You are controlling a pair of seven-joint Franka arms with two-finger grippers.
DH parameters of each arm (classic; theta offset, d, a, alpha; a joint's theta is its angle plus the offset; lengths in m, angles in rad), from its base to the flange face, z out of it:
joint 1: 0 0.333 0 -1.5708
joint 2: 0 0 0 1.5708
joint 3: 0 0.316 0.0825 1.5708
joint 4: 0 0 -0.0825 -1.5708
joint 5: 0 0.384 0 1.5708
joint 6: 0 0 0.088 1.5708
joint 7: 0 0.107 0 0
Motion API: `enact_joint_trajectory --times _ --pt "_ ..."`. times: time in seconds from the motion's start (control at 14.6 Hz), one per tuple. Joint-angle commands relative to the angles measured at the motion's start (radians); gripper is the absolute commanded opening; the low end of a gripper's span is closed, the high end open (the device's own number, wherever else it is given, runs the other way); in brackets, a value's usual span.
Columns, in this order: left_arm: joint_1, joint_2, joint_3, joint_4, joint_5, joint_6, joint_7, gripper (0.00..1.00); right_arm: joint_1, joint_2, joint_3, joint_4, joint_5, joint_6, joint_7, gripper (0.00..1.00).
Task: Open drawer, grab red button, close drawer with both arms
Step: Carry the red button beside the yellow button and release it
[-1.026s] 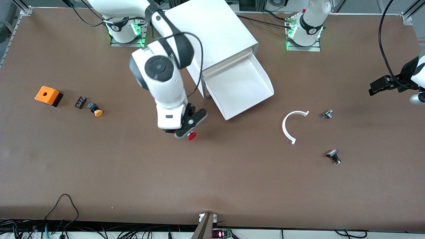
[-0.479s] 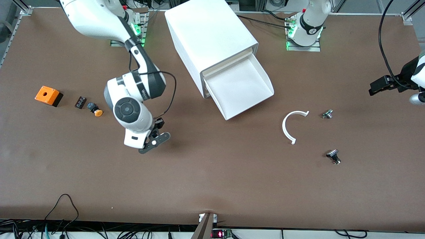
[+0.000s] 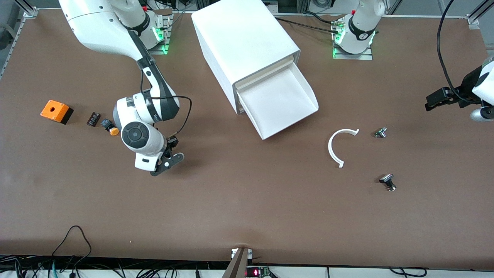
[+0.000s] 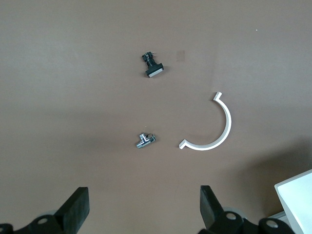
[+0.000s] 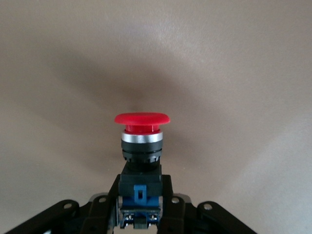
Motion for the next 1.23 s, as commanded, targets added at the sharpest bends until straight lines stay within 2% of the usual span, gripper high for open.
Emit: enact_joint_trajectory --times 0.0,0.14,0.27,0.34,0.41,0.55,0.82,0.96,1.09,1.16 --pt "0.006 0.008 -0.006 0.029 -0.009 -0.017 0.006 1.00 -0.040 -0.100 0.011 -0.189 -0.006 0.118 -0.059 0.18" --pt "0.006 0.006 -0.007 0.027 -0.005 -0.023 0.006 1.00 -0.095 -0.134 0.011 -0.273 -0.006 0.183 -0.159 0.18" --pt "0.006 0.008 -0.009 0.029 -0.005 -0.023 0.008 1.00 -0.143 -0.134 0.013 -0.295 0.002 0.210 -0.239 0.21" --pt "0.005 0.008 -0.008 0.029 -0.005 -0.023 0.008 1.00 -0.147 -0.126 0.013 -0.294 0.003 0.214 -0.242 0.29" --pt "0.003 0.008 -0.011 0.029 -0.005 -0.023 0.008 1.00 -0.149 -0.119 0.013 -0.292 0.008 0.228 -0.238 0.45" --pt "0.005 0.008 -0.030 0.029 -0.005 -0.023 0.006 1.00 -0.149 -0.115 0.013 -0.288 0.011 0.231 -0.230 1.00" --pt "0.005 0.005 -0.021 0.027 -0.009 -0.017 0.008 1.00 -0.147 -0.155 0.040 -0.269 0.012 0.213 -0.170 1.00" --pt "-0.032 0.000 -0.012 0.024 -0.007 -0.019 0.000 1.00 -0.147 -0.195 0.057 -0.239 0.012 0.140 -0.152 1.00" --pt "-0.102 -0.010 0.032 0.020 -0.005 -0.023 -0.004 1.00 -0.147 -0.206 0.062 -0.170 0.012 0.040 -0.150 1.00" --pt "-0.104 -0.011 0.032 0.020 -0.007 -0.023 -0.003 1.00 -0.147 -0.210 0.062 -0.138 0.015 -0.007 -0.149 1.00"
